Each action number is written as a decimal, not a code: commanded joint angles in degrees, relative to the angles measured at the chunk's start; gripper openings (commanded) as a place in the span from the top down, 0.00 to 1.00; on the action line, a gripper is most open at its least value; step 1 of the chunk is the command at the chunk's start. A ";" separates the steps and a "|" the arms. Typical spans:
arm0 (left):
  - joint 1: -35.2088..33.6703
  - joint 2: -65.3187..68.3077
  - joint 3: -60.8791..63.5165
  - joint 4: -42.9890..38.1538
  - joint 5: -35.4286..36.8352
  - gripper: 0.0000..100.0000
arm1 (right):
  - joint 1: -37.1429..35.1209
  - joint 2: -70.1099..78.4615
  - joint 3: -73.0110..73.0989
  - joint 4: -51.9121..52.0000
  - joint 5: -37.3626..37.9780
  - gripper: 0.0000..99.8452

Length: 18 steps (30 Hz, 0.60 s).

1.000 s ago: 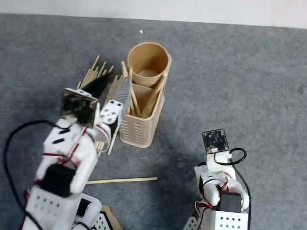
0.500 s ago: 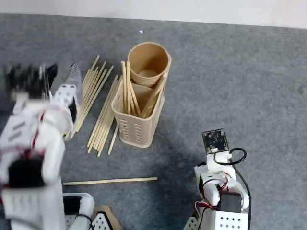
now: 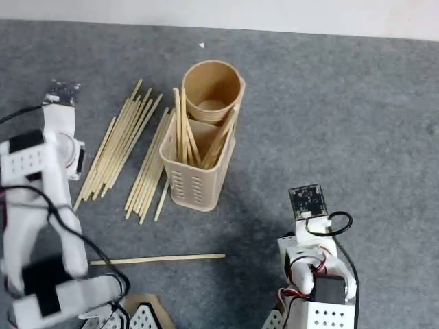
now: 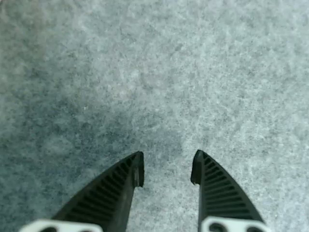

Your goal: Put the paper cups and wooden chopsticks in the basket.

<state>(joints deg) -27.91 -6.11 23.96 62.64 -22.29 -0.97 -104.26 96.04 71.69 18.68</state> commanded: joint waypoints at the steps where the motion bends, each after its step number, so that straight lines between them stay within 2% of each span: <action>1: -0.13 5.67 -7.16 2.46 -2.46 0.84 | 0.66 -0.75 6.73 0.31 0.62 0.83; 5: 1.01 10.51 -11.65 4.48 -4.75 0.84 | 0.66 -0.75 6.73 0.31 0.62 0.83; 18: 1.19 27.47 -22.37 3.96 -7.65 0.85 | 0.75 -0.75 6.73 0.31 0.62 0.83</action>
<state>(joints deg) -27.74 19.65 5.05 66.59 -28.97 -0.70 -104.26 96.04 71.69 18.68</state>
